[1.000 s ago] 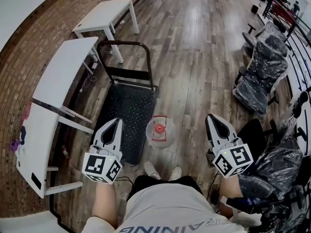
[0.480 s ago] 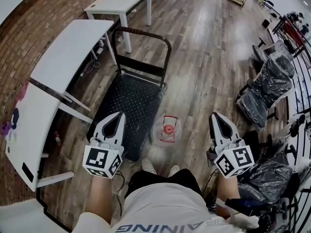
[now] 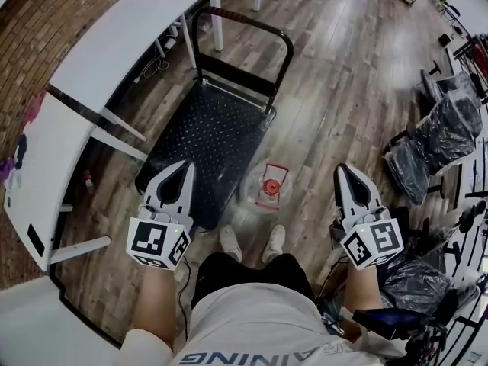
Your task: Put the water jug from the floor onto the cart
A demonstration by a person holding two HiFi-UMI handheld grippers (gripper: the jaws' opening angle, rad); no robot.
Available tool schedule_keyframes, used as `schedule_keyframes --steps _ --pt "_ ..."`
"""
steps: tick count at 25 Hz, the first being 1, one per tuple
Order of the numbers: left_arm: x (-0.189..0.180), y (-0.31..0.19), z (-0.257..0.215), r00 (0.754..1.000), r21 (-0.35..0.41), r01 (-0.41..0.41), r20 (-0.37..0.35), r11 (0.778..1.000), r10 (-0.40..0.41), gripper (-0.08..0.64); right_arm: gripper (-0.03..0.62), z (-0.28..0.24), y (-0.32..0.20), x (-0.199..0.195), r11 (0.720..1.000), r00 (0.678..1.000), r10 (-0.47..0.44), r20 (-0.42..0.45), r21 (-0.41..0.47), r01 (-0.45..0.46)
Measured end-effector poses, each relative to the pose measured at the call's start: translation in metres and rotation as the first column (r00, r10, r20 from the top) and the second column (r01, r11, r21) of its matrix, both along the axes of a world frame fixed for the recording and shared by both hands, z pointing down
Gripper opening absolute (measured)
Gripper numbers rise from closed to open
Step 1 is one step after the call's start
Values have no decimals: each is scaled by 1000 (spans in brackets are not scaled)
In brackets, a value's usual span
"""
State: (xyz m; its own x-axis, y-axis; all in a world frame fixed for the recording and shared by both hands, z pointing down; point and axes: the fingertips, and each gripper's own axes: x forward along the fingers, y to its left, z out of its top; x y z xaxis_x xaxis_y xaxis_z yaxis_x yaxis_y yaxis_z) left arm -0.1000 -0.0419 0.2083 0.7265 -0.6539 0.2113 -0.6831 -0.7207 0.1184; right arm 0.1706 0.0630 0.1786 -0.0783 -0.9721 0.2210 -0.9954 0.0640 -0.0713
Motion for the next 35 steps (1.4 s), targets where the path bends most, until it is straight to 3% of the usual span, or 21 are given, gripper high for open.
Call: schedule_keyframes --steps 4,8,19,23,29,35 --pt "8 -6 46 998 -50 57 39 997 -55 0 5 44 -28 15 998 999 -48 -6 -38 48" --pt "15 -2 95 992 -102 104 81 989 -96 0 5 92 -46 19 993 993 -100 65 -62 104" --pt "38 -5 216 987 -135 112 130 985 -94 1 24 262 -61 18 957 981 -181 71 -216 193" --pt "34 3 258 986 -163 107 144 981 -83 0 122 325 -59 3 937 972 -212 98 -262 230" --pt "19 14 313 984 -214 100 169 972 -64 0 209 401 -55 -18 912 971 -220 97 -333 240" --pt "14 16 347 982 -230 105 180 968 -64 0 309 472 -49 -37 863 955 -290 55 -416 286"
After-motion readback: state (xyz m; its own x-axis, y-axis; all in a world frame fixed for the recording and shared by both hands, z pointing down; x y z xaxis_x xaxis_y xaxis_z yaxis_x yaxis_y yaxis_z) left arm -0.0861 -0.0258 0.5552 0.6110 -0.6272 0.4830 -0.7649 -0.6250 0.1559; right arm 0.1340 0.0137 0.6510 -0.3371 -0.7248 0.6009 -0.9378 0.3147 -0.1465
